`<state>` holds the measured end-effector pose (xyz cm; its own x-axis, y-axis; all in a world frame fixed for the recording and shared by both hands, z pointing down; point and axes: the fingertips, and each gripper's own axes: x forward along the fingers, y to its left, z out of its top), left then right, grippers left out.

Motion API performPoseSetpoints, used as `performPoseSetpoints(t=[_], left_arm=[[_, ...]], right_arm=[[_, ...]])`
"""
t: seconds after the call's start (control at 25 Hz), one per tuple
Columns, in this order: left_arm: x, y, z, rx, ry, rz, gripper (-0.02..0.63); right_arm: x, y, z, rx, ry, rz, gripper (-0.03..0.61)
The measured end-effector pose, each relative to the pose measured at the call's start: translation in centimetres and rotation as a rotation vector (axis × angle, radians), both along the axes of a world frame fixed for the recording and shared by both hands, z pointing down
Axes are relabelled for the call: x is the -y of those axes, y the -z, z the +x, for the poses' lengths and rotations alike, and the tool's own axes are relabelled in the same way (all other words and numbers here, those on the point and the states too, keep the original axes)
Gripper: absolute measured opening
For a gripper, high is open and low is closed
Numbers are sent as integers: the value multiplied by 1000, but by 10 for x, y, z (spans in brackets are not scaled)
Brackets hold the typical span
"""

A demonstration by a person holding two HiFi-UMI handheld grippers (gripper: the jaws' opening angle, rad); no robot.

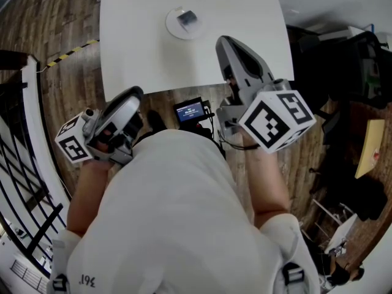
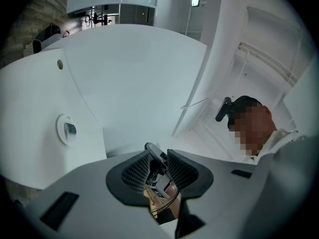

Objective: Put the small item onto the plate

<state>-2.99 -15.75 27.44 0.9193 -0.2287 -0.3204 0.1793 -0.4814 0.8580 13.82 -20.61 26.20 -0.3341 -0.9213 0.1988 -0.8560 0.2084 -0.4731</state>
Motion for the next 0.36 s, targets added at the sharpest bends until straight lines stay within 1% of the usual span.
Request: performPoseSetpoints(t=[0.36], left_arm=[[2,2,0,0,15,13,112]], right_arm=[[2,-2,2,-5,3,5,0]])
